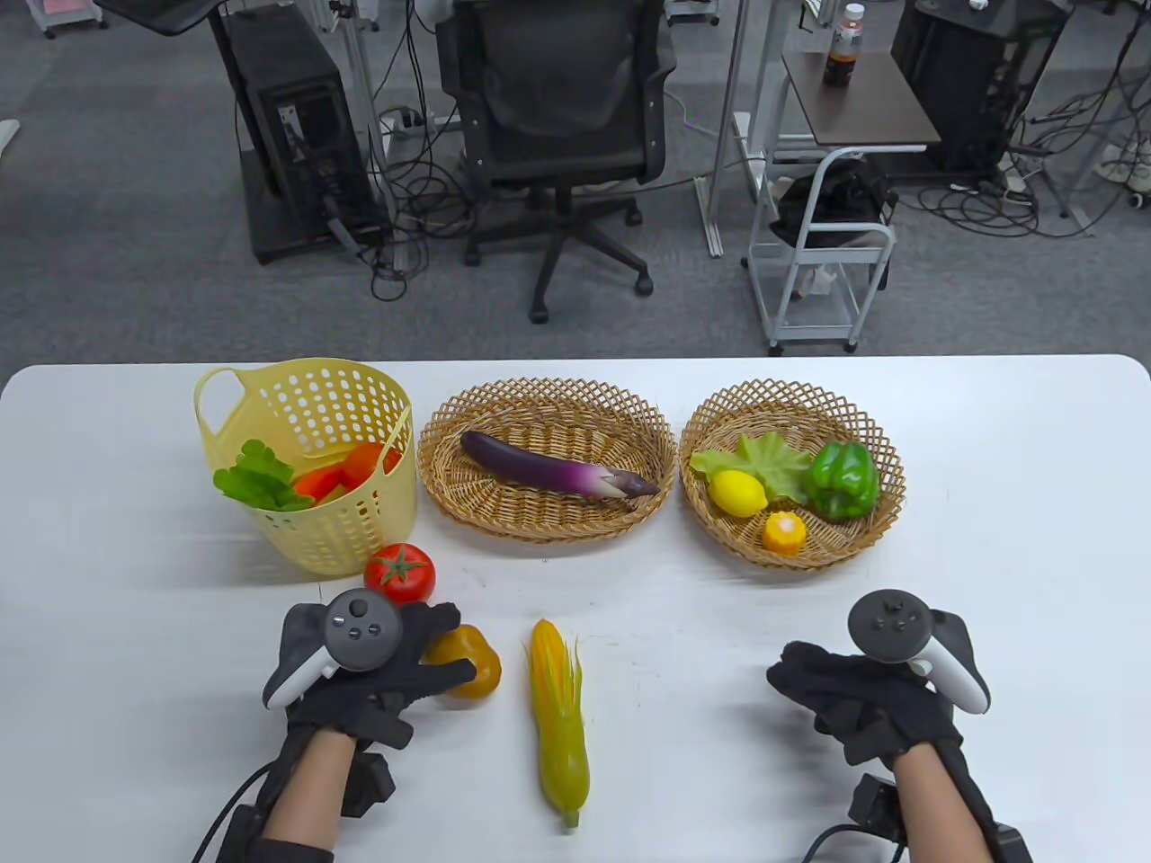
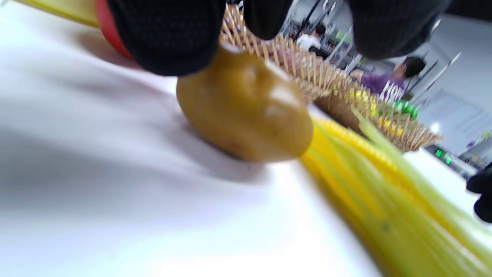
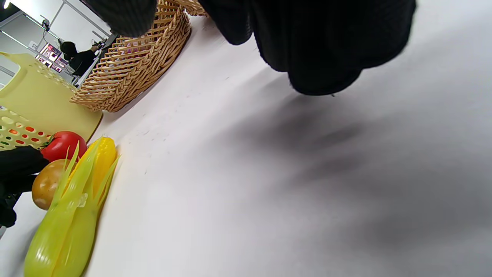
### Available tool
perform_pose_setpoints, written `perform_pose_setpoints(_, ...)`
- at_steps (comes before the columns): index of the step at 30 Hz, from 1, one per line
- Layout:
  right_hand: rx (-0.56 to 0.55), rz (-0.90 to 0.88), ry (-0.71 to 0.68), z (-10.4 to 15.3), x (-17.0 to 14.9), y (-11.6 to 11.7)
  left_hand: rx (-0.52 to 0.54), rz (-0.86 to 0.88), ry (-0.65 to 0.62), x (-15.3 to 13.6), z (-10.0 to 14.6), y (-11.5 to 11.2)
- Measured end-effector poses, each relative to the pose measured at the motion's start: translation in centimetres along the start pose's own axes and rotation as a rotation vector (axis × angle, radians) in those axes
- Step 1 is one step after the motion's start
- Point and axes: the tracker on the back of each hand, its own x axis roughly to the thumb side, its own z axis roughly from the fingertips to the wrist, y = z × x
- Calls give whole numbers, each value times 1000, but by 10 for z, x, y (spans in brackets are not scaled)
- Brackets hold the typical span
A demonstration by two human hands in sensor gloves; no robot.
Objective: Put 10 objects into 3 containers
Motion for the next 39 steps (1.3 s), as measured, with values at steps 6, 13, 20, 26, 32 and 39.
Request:
perform_pose_setpoints(6, 1, 1, -6, 0, 0, 0, -113, -26, 43, 5, -10, -10)
perform_pose_setpoints(13, 16, -15, -27, 0, 1, 1, -146, -130, 58, 4, -10, -23)
perform_pose_setpoints(20, 13, -9, -18, 0, 1, 1, -116, -250, -104, 8, -5, -32)
perform_pose_setpoints(26, 23, -17, -20, -1, 1, 2, -38, -290, -151, 6, 1, -35)
perform_pose_setpoints(32, 21, -18, -18, -1, 1, 1, 135, -239, -201, -4, 12, -25)
perform_pose_setpoints(39, 20, -18, -9, -1, 1, 1, 553, 23, -170, -17, 43, 55)
